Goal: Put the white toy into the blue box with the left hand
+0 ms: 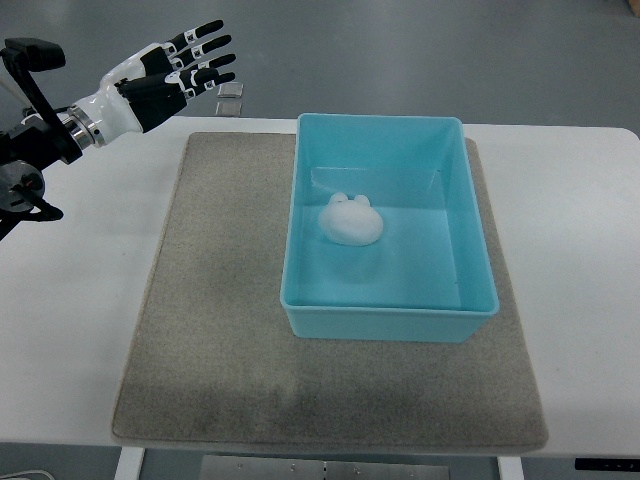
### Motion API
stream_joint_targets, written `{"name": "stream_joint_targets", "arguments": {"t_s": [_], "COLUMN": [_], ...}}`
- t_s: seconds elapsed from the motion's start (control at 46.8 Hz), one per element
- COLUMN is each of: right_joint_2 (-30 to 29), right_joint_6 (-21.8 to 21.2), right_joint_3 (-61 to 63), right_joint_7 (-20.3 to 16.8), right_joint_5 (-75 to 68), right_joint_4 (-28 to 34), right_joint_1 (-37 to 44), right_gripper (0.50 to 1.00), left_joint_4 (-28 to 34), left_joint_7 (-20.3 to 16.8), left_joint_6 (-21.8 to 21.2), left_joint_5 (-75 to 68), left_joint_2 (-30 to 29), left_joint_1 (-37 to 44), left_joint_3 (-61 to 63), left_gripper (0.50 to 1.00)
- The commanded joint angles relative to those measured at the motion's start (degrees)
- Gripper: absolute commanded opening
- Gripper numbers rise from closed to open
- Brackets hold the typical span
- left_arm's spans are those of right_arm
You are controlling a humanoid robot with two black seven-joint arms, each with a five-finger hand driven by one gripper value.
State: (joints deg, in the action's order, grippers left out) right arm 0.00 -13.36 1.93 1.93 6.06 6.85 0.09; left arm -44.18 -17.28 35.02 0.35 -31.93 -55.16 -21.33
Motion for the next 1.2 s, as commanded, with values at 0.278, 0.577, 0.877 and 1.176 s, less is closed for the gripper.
{"name": "stream_joint_targets", "arguments": {"t_s": [0.278, 0.577, 0.877, 1.176], "right_joint_2": [0.0, 0.0, 0.0, 0.0], "right_joint_6": [0.0, 0.0, 0.0, 0.0], "right_joint_3": [0.0, 0.0, 0.0, 0.0], "right_joint_7": [0.0, 0.0, 0.0, 0.0], "right_joint_5": [0.0, 0.0, 0.0, 0.0], "right_joint_4": [0.0, 0.0, 0.0, 0.0], "right_joint_1": [0.0, 0.0, 0.0, 0.0], "right_gripper": [0.936, 0.936, 0.936, 0.936], "left_joint_4": [1.3, 1.1, 1.2, 1.4], "left_joint_7": [15.8, 17.5, 17.5, 17.5], "left_joint_6": [0.0, 0.0, 0.0, 0.0], "left_joint_5": [13.7, 15.6, 15.1, 15.2], "left_joint_2": [0.2, 0.0, 0.3, 0.5], "left_joint_1": [2.9, 5.1, 6.6, 6.7], "left_joint_3": [-3.0, -6.6, -10.8, -10.9], "left_gripper": [0.996, 0.996, 0.996, 0.996]}}
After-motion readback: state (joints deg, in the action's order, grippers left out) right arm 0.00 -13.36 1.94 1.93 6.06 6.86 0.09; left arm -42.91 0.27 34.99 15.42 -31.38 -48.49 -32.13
